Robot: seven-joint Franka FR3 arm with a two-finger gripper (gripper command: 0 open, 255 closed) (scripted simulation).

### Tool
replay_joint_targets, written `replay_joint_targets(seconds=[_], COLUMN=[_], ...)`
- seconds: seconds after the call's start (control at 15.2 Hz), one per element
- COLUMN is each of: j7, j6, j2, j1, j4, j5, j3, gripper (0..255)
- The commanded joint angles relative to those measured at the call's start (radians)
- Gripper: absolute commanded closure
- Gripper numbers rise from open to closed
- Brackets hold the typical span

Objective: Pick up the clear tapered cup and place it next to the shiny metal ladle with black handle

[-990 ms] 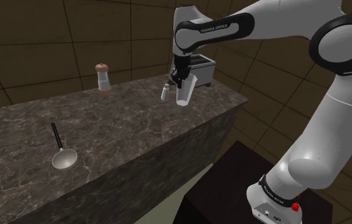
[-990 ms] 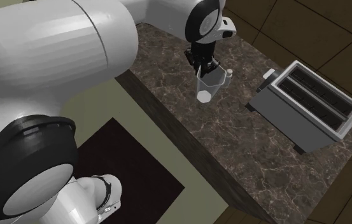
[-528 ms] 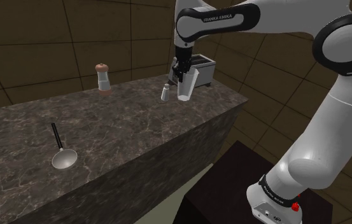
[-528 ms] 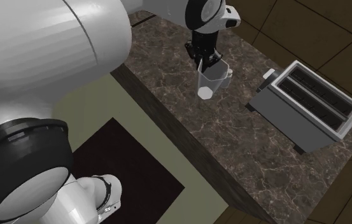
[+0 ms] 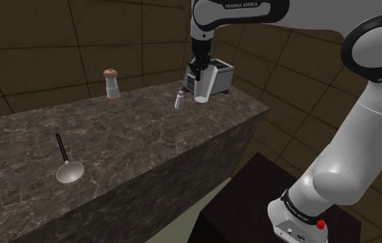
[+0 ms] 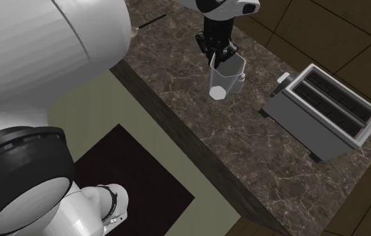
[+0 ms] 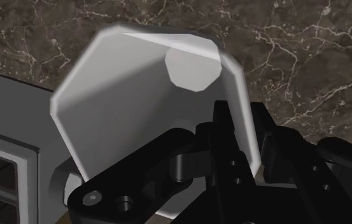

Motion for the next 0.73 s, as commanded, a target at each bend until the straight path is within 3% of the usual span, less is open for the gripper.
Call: replay_joint_targets(seconds=[0.0, 0.66], j7=[-0.004, -0.018], j6=[-0.029, -0.169], j2=[0.001, 0.018], j1=[0.0, 0.003], j4=[0.031, 0.188], j5=[0.0, 0.0], j3=[0.0, 0.001], gripper=[255, 255])
